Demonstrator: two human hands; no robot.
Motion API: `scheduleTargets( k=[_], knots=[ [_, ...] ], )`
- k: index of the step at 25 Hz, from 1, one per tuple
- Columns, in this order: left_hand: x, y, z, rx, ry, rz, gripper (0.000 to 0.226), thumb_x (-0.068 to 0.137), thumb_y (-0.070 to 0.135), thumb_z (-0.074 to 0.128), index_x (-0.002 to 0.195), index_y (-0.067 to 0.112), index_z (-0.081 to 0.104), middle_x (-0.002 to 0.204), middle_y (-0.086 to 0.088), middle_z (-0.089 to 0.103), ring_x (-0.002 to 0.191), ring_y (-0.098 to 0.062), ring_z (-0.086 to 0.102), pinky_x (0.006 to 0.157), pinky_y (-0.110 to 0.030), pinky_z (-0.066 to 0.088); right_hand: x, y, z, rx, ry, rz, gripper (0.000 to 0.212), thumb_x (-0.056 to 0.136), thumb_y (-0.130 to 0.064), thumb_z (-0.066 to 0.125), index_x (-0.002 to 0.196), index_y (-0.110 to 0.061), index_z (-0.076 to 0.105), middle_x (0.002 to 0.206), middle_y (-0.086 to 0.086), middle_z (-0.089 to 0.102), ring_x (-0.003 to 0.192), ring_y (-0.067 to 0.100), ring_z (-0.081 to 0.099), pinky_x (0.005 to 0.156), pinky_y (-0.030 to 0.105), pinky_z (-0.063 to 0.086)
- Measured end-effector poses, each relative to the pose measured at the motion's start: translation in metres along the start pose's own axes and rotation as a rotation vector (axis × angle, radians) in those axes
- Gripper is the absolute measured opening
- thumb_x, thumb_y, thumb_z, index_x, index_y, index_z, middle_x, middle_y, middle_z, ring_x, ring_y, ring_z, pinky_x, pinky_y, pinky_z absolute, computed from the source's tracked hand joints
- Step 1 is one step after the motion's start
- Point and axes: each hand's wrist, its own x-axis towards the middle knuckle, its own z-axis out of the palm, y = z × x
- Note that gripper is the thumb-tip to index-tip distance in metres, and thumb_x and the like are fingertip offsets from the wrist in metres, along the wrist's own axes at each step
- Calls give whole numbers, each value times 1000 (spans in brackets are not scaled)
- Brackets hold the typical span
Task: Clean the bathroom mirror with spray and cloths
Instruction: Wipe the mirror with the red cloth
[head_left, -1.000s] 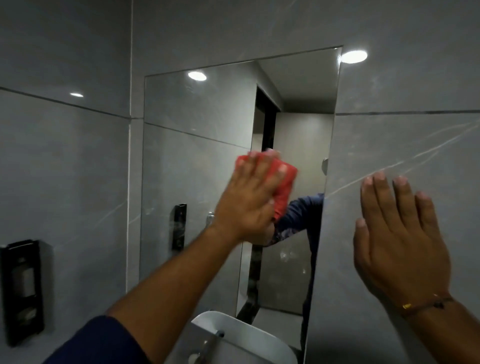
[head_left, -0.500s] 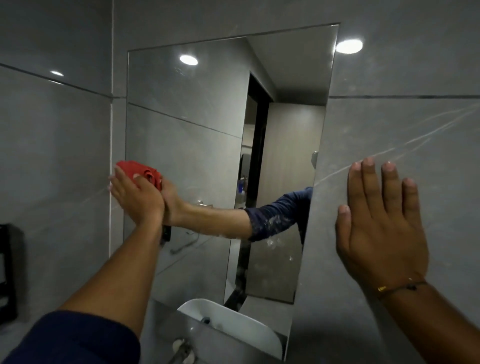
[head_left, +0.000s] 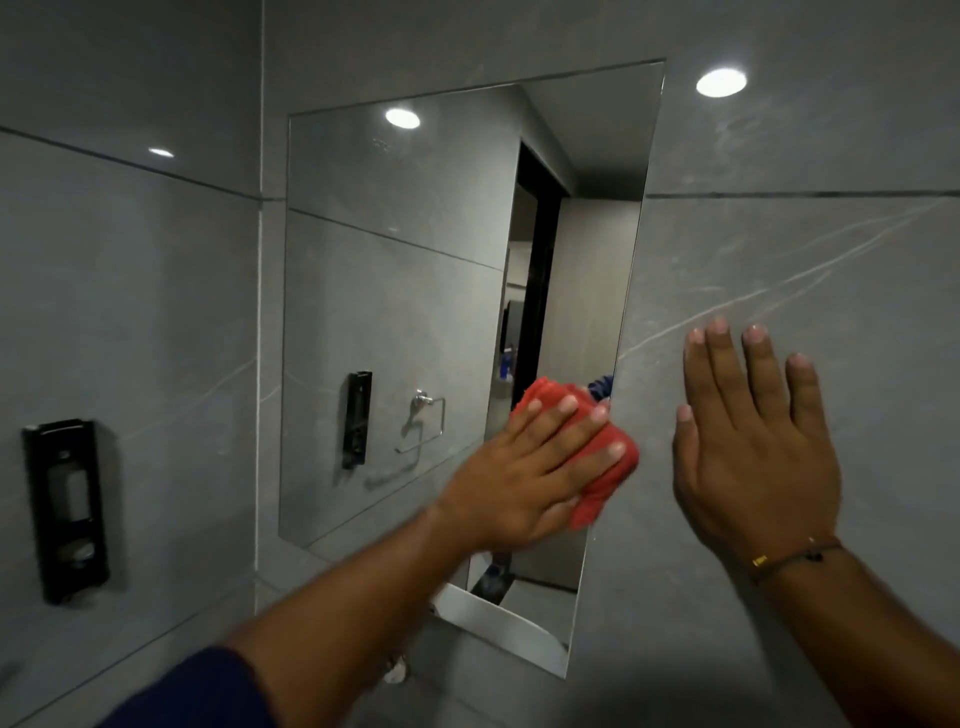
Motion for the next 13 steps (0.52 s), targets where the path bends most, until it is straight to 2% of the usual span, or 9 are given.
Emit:
scheduleTargets(
  k=[1,2,3,6,8,10,12,13],
  knots=[
    [-21,-37,-8,63,-25,118,66,108,43,41,166,22,17,177,-6,1,164,-34,4,131,-58,11,-1,-1,1,-3,-4,10,73,113,-40,23,178,-12,7,187,10,2,174,29,-2,140,50,-4],
    [-40,-76,-17,109,-28,125,66,108,45,38,167,23,14,178,-5,-1,164,-32,2,132,-55,9,-1,-3,1,-5,-1,17,74,112,-42,23,178,-11,7,187,11,1,173,30,-3,140,50,-5],
    [-58,-112,-26,128,-15,41,67,109,46,31,168,25,9,178,-4,-3,165,-31,-1,133,-54,7,-1,-3,2,-10,3,15,75,112,-43,23,178,-11,7,187,12,1,173,31,-3,140,51,-5],
    [-108,-187,-37,71,103,-448,66,108,46,20,168,23,4,178,-1,-3,165,-30,-6,132,-57,9,1,-5,6,-40,25,4,77,112,-46,22,178,-9,7,187,14,1,173,35,-1,140,52,-6],
    [-141,-210,-26,7,268,-744,64,109,43,21,168,20,10,178,1,3,165,-28,-2,134,-49,5,1,-8,8,-67,51,-2,77,112,-46,22,178,-8,7,187,14,0,173,35,-1,140,52,-7],
    [-157,-217,-17,-106,434,-1099,62,109,39,23,167,20,15,177,0,11,165,-29,5,133,-40,3,2,-9,8,-101,52,4,77,112,-45,23,178,-9,5,187,14,-1,173,35,-2,140,51,-7],
    [-159,-206,-12,-230,576,-1541,63,106,34,24,167,19,17,176,-8,16,164,-32,9,131,-39,4,4,-9,8,-107,46,7,77,112,-45,23,178,-9,3,187,13,-3,173,34,-3,140,51,-8],
    [-155,-193,-10,-269,634,-1705,62,107,31,25,167,17,17,176,-11,16,164,-32,10,131,-40,4,3,-9,8,-107,46,9,77,113,-45,23,178,-9,2,187,13,-4,173,34,-4,140,51,-8]
  ],
)
